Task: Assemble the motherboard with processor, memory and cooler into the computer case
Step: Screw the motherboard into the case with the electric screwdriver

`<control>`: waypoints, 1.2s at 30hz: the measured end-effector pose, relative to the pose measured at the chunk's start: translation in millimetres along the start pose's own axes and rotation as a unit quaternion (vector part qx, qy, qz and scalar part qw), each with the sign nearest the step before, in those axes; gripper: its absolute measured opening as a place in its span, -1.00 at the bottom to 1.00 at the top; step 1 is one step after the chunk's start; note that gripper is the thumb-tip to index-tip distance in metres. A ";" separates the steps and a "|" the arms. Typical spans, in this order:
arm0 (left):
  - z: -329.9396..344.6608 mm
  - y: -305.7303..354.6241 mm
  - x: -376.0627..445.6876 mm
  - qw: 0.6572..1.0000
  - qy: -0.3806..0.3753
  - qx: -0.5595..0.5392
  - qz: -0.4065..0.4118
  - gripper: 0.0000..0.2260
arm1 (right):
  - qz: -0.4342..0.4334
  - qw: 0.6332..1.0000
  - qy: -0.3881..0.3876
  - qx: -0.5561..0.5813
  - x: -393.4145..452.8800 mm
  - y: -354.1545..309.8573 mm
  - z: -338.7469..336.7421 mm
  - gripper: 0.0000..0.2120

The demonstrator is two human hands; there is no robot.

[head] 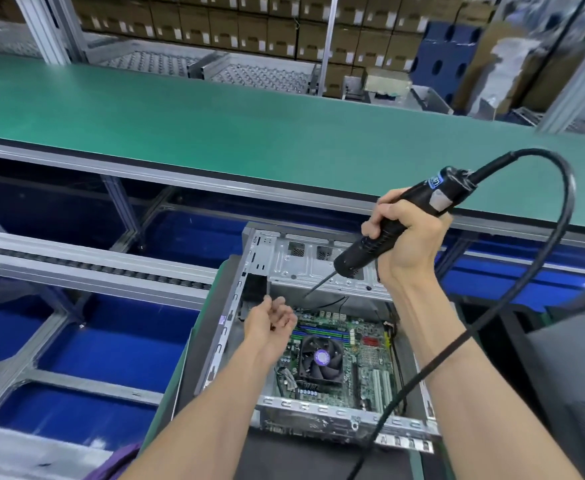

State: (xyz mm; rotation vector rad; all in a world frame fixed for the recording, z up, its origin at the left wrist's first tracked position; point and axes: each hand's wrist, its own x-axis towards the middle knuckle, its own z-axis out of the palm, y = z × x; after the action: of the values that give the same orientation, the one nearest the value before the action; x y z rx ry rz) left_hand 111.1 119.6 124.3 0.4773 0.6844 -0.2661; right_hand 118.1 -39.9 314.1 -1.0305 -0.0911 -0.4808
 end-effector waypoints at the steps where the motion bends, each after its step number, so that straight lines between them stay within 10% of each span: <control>1: -1.1 0.7 -0.1 1.000 -0.011 0.008 0.004 -0.67 | 0.013 0.999 0.021 0.024 -2.8 -1.5 -4.9 -0.84; 15: 2.6 4.2 -17.0 0.985 -0.160 0.024 -0.054 -0.35 | 0.059 0.987 0.120 0.093 -35.2 1.7 -36.6 -0.90; 36: 4.0 4.7 -21.3 0.975 -0.208 0.018 -0.078 -0.38 | 0.070 0.980 0.145 0.114 -30.2 3.4 -50.3 -0.91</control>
State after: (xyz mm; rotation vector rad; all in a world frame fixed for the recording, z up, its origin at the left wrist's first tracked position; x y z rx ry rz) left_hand 99.2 123.4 142.6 0.3851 0.3083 -0.5115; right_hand 85.1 -70.4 276.3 -0.7279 0.1822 -0.4763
